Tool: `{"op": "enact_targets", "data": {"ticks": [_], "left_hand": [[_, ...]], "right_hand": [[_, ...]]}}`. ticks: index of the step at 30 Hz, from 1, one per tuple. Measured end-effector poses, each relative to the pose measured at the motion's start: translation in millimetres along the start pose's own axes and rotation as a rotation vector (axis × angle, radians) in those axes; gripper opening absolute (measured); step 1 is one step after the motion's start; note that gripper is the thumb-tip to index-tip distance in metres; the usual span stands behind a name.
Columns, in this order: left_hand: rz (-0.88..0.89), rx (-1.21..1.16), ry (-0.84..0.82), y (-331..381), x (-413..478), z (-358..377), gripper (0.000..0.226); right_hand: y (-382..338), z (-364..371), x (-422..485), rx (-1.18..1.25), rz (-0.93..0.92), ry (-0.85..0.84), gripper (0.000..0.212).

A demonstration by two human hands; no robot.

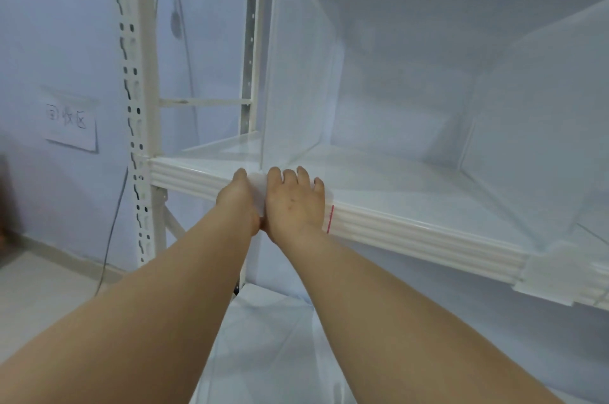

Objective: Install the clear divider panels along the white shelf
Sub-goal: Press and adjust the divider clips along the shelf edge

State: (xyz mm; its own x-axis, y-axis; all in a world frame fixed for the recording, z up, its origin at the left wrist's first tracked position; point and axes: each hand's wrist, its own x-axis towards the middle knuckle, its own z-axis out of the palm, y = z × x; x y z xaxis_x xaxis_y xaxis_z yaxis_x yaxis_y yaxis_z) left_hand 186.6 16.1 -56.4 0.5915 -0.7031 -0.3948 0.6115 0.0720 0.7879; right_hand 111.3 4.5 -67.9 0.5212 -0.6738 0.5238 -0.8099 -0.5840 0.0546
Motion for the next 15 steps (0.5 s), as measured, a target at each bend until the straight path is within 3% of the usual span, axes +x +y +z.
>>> {"op": "enact_targets", "data": {"ticks": [4,10,15], "left_hand": [[0.023,0.016,0.016,0,12,-9,0.05],[0.116,0.046,-0.023,-5,25,-13,0.073],[0.101,0.041,0.103,-8,8,-7,0.047]], "right_hand": [[2,5,-3,-0.029,-0.033,-0.005,0.075],[5,7,-6,0.004,-0.086,0.1,0.051],[16,-2,-10,-0.077,-0.15,0.075,0.061]]}}
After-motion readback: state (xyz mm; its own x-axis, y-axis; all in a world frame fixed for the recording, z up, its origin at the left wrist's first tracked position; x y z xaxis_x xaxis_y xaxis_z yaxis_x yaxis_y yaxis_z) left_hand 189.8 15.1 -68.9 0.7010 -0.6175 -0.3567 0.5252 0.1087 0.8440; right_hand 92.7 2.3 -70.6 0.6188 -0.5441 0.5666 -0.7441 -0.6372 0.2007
